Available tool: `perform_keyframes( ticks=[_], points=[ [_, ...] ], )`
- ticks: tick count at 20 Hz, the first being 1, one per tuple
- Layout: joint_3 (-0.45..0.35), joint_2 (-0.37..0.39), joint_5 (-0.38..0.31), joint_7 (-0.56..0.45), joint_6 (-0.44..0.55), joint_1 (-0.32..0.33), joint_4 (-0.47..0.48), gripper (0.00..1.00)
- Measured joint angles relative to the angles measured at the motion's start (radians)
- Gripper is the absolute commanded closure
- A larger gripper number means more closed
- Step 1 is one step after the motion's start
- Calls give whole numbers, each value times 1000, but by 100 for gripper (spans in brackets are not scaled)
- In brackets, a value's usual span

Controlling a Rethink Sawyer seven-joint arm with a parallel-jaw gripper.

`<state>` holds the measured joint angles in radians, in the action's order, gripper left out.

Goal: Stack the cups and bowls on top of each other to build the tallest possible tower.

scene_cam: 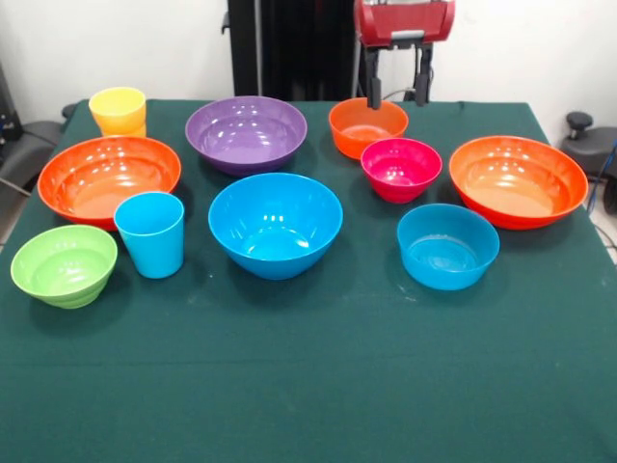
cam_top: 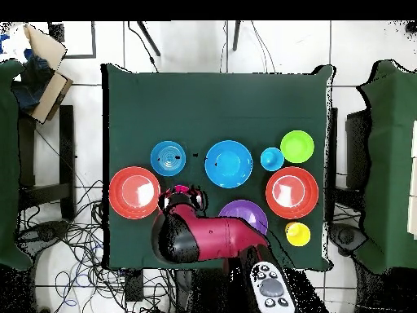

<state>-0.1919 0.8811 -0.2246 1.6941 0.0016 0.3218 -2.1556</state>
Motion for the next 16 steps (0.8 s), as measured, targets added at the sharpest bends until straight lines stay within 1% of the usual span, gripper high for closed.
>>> perform_keyframes(
  ticks=[3,4,7,16],
  points=[
    [6,-28,-15,0,-32,-3,0,0],
    [10,-52,-26,0,-63,-4,0,0],
    [14,-83,-44,0,-96,-3,0,0],
    [14,-147,-86,0,-134,11,1,0]
  ],
)
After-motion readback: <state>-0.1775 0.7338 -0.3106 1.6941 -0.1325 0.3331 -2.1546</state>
